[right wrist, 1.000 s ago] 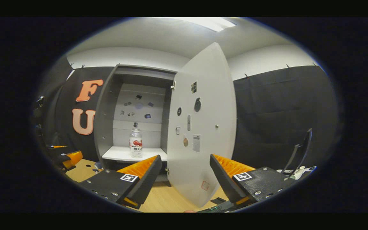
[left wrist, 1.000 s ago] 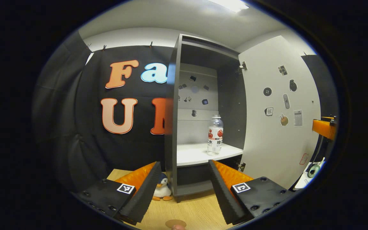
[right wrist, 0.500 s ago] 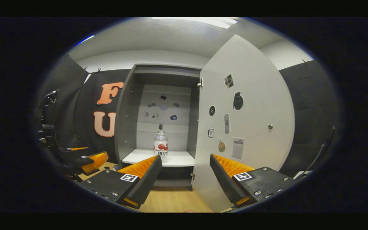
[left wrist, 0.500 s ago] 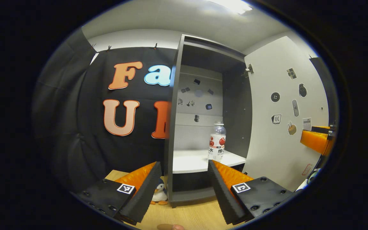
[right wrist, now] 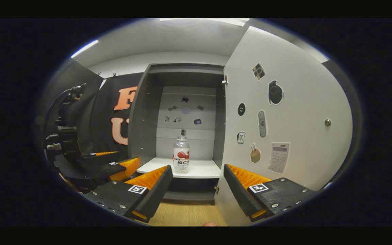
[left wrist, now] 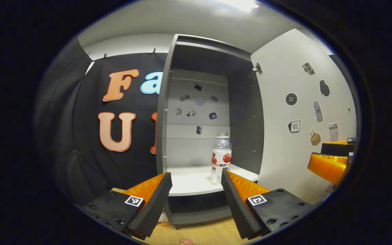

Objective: Open the cabinet door with the right hand, grasp the bottle in the cabinet with the left hand and place it on the coaster, then close the cabinet door with the right hand.

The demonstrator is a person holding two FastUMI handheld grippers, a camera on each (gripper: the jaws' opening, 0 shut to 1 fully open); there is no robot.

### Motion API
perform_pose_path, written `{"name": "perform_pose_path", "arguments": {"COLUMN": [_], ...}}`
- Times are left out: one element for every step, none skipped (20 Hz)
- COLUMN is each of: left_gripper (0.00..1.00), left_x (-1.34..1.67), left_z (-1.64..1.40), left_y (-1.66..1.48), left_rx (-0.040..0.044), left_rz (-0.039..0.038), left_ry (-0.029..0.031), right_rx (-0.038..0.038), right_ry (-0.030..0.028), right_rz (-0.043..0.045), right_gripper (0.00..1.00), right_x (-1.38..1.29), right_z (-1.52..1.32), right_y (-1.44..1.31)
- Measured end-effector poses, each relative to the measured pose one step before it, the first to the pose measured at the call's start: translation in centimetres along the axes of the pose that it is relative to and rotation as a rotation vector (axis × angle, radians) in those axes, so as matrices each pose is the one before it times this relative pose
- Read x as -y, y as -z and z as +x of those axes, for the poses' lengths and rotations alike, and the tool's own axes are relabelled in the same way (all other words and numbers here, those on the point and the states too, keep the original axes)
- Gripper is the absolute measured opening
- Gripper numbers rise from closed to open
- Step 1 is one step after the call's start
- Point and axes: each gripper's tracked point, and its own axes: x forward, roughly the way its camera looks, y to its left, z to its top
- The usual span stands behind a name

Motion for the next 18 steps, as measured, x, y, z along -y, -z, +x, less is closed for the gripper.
{"name": "perform_pose_path", "arguments": {"left_gripper": [0.96,0.95,0.95,0.96,0.94,0.96,0.95,0.96,0.94,0.94,0.96,0.95,0.95,0.95,0.96,0.96,0.94,0.94], "left_x": [0.392,0.521,0.434,0.527,0.663,0.468,0.398,0.265,0.144,0.118,0.111,-0.053,-0.016,-0.03,-0.154,-0.102,0.077,0.09], "left_z": [1.0,1.021,0.936,1.251,1.089,0.89,1.009,1.188,1.001,0.888,1.018,1.072,1.069,0.914,0.685,0.782,0.769,0.772], "left_y": [-0.243,0.056,-0.191,0.001,0.256,0.453,0.369,0.259,0.352,0.408,0.427,0.313,0.307,0.284,0.167,0.161,0.179,0.174], "left_rx": [0.00425,-0.00136,0.01126,0.00904,0.00078,-0.00658,-0.00093,0.0038,0.00473,0.00023,-0.00519,-0.00291,-0.00083,-0.00275,-0.00019,0.00229,0.00004,-0.0012], "left_rz": [0.00778,0.00754,0.00007,-0.00357,-0.00353,-0.0026,-0.00807,-0.01697,-0.02227,-0.01857,-0.00435,0.00706,0.00878,0.00483,-0.0001,-0.00189,-0.00087,0.0013], "left_ry": [0.01425,0.01924,0.01887,0.01935,0.02832,0.02334,0.02065,0.01467,0.01264,0.01498,0.01273,0.00684,0.00805,0.00488,0.00369,0.00429,0.0108,0.0088], "right_rx": [0.00025,-0.00538,0.00357,0.00815,0.00307,-0.00469,-0.00401,-0.00651,-0.01239,-0.0127,-0.00435,-0.00225,-0.00429,-0.00241,0.00287,0.00629,0.00242,0.00085], "right_ry": [0.01641,0.01088,-0.00272,-0.00447,0.00397,0.0116,-0.00198,-0.00809,0.00076,0.01342,0.01403,0.00958,0.00572,0.00633,0.00631,0.00786,0.00665,0.00237], "right_rz": [-0.0012,0.00232,0.00677,0.00911,0.01319,0.0201,0.02473,0.02187,0.01332,0.00157,-0.00602,-0.00991,-0.01197,-0.01165,-0.00997,-0.00933,-0.00715,-0.00202], "right_gripper": [0.93,0.93,0.93,0.89,0.89,0.93,0.97,0.93,0.93,0.93,0.93,0.93,0.89,0.93,0.93,0.93,0.93,0.93], "right_x": [0.267,0.098,-0.2,-0.118,0.042,0.182,-0.19,-0.21,0.067,0.365,0.361,0.22,0.03,-0.063,-0.054,-0.07,-0.101,-0.176], "right_z": [0.444,0.498,0.534,0.32,0.375,0.297,0.38,0.31,0.35,0.21,0.271,0.168,0.181,0.346,0.235,0.273,0.203,0.203], "right_y": [-0.032,0.222,-0.002,-0.045,0.196,0.357,0.186,0.326,0.393,0.371,0.162,0.084,0.2,0.084,-0.069,-0.091,-0.029,0.028]}}
